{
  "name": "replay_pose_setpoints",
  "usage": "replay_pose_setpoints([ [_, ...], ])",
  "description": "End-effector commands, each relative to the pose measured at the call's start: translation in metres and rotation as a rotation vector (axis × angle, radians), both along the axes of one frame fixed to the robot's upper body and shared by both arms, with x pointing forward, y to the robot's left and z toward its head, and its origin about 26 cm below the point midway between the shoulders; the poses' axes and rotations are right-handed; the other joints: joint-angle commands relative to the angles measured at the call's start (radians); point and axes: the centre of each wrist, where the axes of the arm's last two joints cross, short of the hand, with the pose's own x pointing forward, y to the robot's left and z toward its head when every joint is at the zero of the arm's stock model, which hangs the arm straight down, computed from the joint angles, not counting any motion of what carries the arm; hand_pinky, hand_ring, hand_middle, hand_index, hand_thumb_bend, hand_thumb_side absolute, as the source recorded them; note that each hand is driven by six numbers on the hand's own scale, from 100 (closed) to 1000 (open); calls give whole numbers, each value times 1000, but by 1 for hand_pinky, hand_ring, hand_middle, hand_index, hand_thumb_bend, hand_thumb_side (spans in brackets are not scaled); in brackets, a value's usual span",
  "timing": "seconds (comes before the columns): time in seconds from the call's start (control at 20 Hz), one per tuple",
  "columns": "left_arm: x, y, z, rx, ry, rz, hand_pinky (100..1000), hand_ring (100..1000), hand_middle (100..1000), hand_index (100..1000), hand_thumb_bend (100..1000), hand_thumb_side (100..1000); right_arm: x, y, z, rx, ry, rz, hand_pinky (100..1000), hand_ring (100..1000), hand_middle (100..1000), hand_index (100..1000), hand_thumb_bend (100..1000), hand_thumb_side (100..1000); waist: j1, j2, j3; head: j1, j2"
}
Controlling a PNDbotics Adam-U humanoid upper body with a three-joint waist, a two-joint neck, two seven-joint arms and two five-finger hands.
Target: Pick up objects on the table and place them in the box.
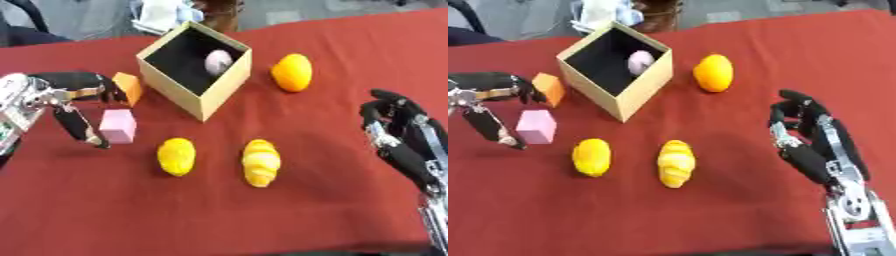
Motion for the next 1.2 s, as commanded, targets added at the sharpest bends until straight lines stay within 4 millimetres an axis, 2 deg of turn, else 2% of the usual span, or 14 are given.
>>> replay_pose_setpoints([
  [0.05, 1, 5, 13, -10, -13, 2, 747, 671, 685, 815, 598, 182, 0, -1, 6, -3, -20, 2, 647, 744, 667, 850, 100, 436, -7, -35, 0, -3, 1],
  [0.4, 0, 3, 14, -26, -4, -4, 743, 658, 670, 804, 590, 177, 0, -1, 6, -3, -20, 3, 647, 744, 667, 850, 100, 436, -7, -35, 0, -2, 1],
  [0.45, 0, 3, 15, -26, -7, -6, 646, 493, 484, 640, 476, 100, 0, -1, 6, -3, -20, 3, 647, 744, 667, 850, 100, 436, -7, -36, 0, -2, 1],
  [0.55, -3, 1, 25, -28, -53, -16, 636, 479, 468, 624, 462, 100, 0, -2, 6, -3, -21, 1, 647, 744, 667, 850, 100, 436, -8, -36, 1, -4, 0],
  [0.7, -6, -2, 30, -31, -82, -20, 636, 479, 468, 624, 462, 100, 1, -2, 6, -3, -21, 1, 647, 744, 667, 850, 100, 436, -9, -36, 0, -4, -1],
  [0.75, -7, -2, 33, -32, -93, -21, 603, 432, 416, 573, 445, 100, 0, -2, 6, -3, -20, 1, 647, 744, 667, 850, 100, 436, -9, -37, 0, -4, 0],
  [1.2, -11, -22, 91, -105, -351, -38, 608, 433, 414, 578, 453, 100, 0, -2, 4, -2, -14, 3, 647, 744, 667, 850, 100, 436, -11, -42, -1, -13, 0],
])
